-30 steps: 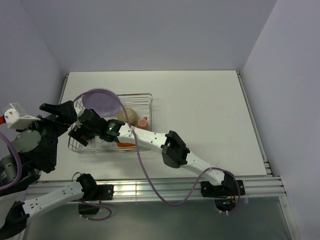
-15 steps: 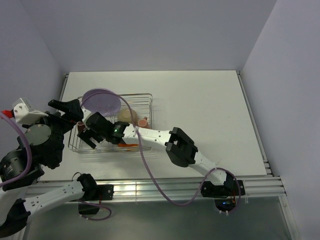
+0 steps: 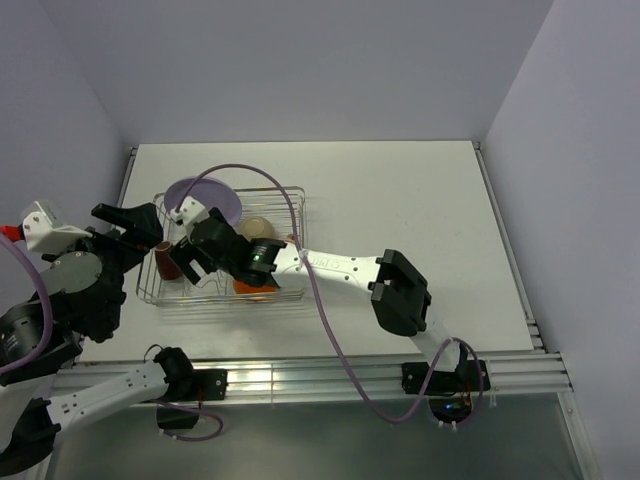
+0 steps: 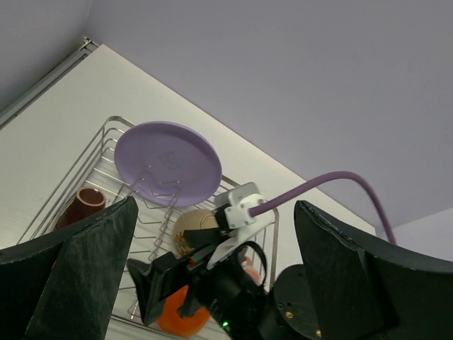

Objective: Load the mixed dishes into the dish rack

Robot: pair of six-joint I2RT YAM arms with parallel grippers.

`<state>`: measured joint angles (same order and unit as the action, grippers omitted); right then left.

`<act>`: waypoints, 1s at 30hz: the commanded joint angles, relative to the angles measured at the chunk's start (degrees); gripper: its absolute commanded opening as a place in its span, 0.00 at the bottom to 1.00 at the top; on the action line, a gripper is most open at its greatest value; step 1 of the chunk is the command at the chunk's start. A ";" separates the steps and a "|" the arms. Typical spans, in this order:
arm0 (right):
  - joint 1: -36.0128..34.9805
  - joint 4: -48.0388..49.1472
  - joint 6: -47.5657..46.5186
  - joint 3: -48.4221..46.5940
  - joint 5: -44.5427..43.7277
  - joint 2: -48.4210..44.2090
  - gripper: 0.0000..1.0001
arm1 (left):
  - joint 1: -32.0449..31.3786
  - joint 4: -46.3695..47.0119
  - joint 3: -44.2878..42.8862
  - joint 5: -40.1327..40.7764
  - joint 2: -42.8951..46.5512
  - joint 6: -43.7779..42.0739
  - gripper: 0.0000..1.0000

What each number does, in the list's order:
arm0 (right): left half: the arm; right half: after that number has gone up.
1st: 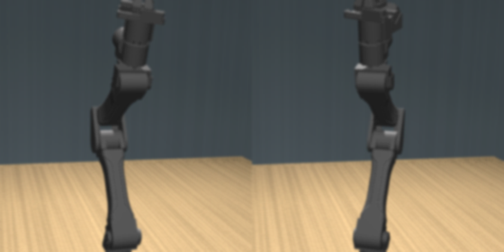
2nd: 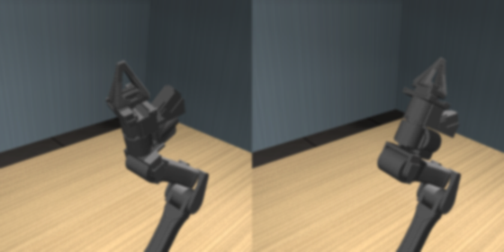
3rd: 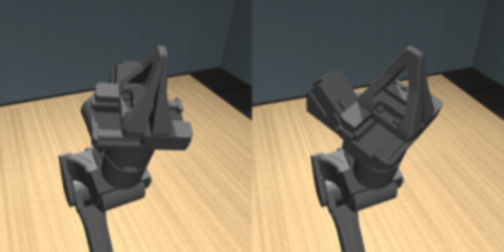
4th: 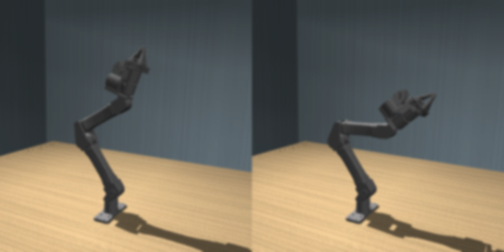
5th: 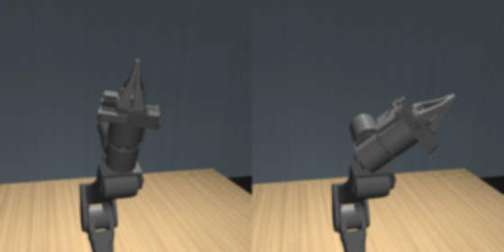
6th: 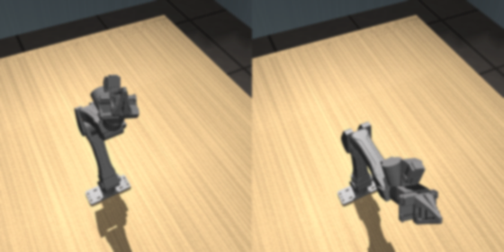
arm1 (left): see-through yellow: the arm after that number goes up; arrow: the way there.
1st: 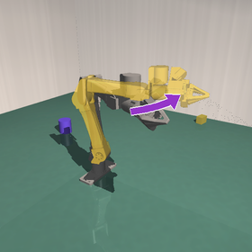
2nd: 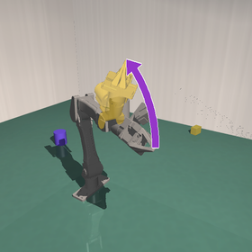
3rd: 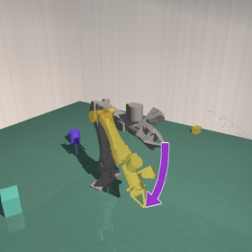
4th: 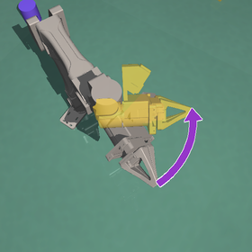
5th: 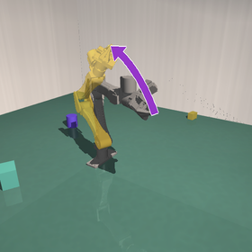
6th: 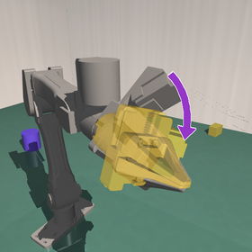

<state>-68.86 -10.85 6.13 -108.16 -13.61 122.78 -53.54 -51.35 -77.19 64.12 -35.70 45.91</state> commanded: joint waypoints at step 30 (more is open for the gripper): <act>8.74 -12.88 24.63 59.99 -21.46 -79.18 0.00 | 51.68 14.08 14.34 -43.37 -32.41 -7.85 0.00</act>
<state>-60.42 -22.11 30.39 -49.04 -34.87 46.85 -3.95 -42.28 -64.49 29.82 -68.01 41.36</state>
